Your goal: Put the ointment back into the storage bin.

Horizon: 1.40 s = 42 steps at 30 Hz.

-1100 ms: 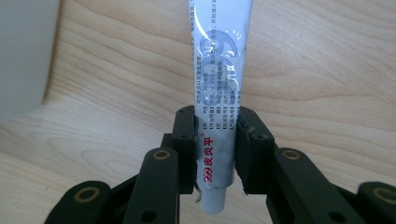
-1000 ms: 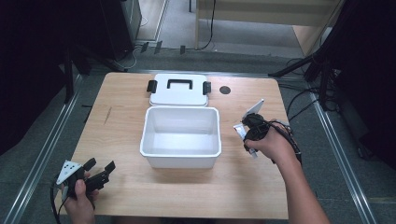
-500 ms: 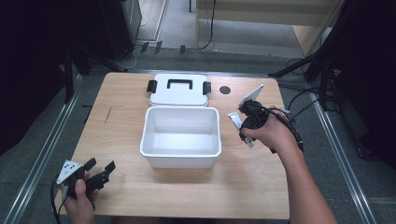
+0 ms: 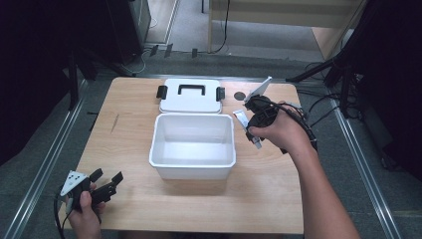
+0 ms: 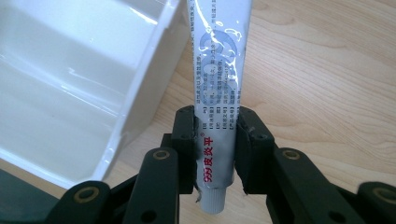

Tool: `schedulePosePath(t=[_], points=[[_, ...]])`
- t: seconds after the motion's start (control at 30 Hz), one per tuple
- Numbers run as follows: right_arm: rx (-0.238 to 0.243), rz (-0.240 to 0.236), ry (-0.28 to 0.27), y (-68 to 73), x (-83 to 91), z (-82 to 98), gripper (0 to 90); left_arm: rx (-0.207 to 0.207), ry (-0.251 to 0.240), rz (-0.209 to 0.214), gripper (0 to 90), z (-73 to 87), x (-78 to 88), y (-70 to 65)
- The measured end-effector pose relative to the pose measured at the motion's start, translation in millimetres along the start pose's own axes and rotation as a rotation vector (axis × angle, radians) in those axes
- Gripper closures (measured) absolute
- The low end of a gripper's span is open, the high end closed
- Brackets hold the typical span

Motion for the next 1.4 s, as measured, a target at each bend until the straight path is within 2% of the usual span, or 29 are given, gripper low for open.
schedulePosePath(t=[0.47,0.63,0.83,1.1,1.27,1.4], points=[[0.055,-0.053,-0.007,32.7,1.6,-10.4,72.8,0.003,0.001,0.0,16.9,0.0,-0.4,-0.1],[0.085,-0.076,-0.006,49.4,-2.9,-13.8,72.7,0.002,0.003,0.001,16.9,0.0,-0.5,-0.1],[0.096,-0.096,0.0,64.2,-7.3,-17.1,72.8,0.003,0.004,0.002,16.9,0.1,-0.5,-0.1],[0.123,-0.104,0.008,73.1,-14.7,-18.4,72.7,0.002,0.005,0.005,16.9,0.1,-0.8,-0.3],[0.141,-0.095,0.02,74.9,-24.2,-18.8,72.7,0.002,0.005,0.006,17.0,0.1,-0.8,-0.4],[0.161,-0.108,0.015,76.9,-33.6,-19.4,72.6,0.001,0.006,0.007,17.0,0.1,-1.0,-0.4]])
Point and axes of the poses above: each handheld gripper's, and its own axes: x roughly backward along the jaws, z roughly out of its underside, y roughly to its left, the point moved 9 cm from there along -x, roughly forward along the jaws, and after that the axes turned 5 degrees about -x, right-handed, at the moved point
